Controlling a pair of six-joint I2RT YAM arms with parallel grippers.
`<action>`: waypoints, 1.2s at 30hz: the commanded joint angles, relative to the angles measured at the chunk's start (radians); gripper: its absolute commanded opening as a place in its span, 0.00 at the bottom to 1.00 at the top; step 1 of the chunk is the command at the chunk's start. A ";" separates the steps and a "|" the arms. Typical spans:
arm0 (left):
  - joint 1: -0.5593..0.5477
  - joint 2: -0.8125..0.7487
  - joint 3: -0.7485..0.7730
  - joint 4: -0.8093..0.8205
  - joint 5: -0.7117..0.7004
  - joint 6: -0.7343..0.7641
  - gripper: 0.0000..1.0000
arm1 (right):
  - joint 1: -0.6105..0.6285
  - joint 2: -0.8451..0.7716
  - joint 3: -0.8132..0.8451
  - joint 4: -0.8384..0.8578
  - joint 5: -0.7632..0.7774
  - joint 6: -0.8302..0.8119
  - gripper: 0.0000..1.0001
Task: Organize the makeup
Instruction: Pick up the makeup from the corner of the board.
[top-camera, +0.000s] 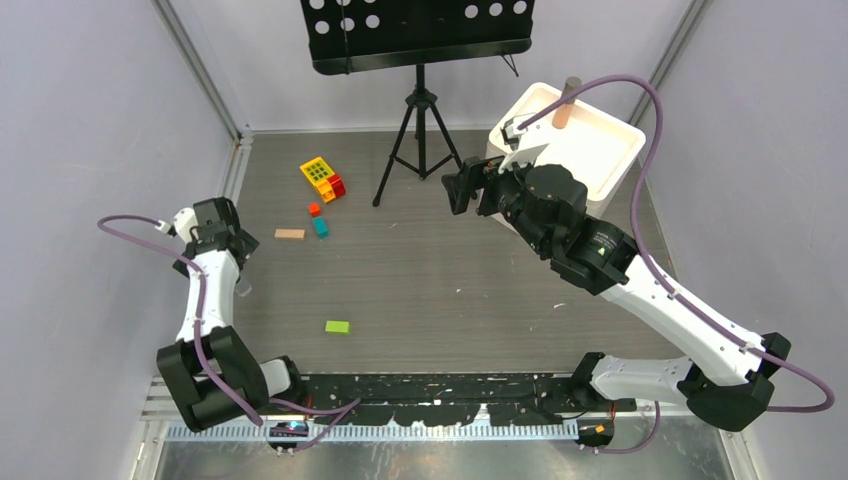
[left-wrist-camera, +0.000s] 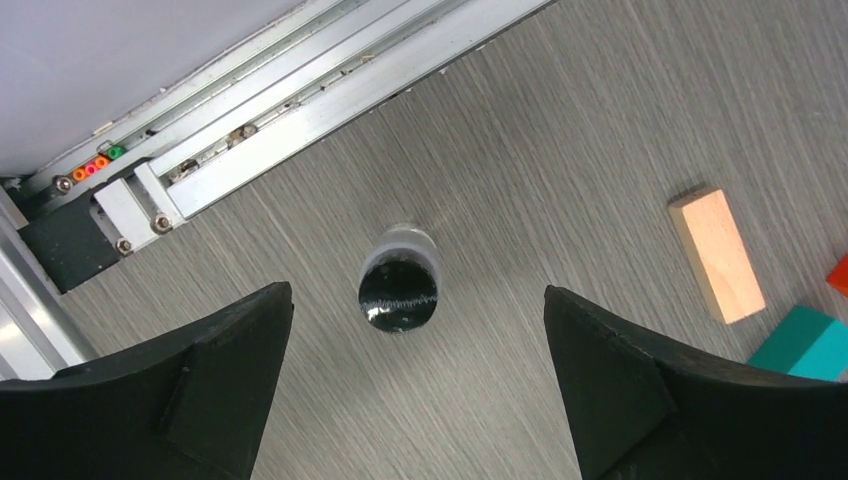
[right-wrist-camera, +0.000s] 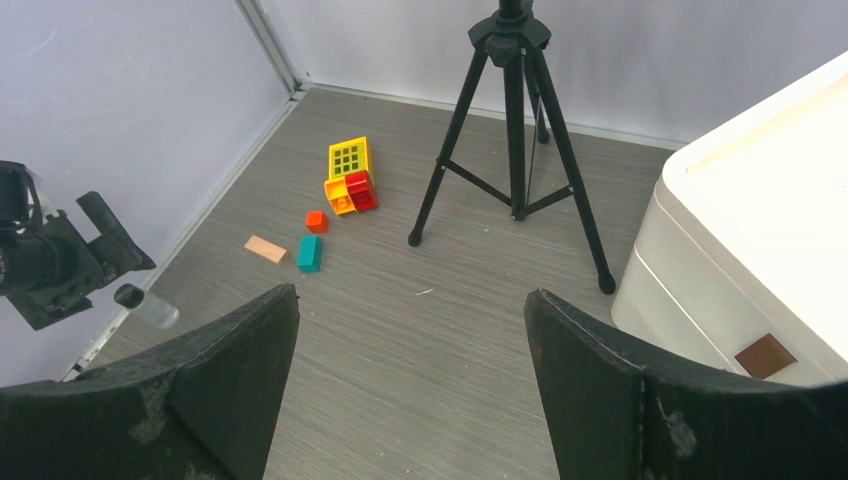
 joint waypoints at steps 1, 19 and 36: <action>0.028 0.045 -0.013 0.062 0.020 -0.010 0.97 | 0.006 -0.033 -0.003 0.042 -0.001 0.007 0.87; 0.044 0.194 -0.074 0.197 0.046 -0.010 0.60 | 0.005 -0.015 0.000 0.036 -0.001 0.003 0.87; -0.072 -0.066 -0.011 0.129 0.255 0.039 0.11 | 0.005 -0.016 -0.021 0.066 0.001 -0.033 0.87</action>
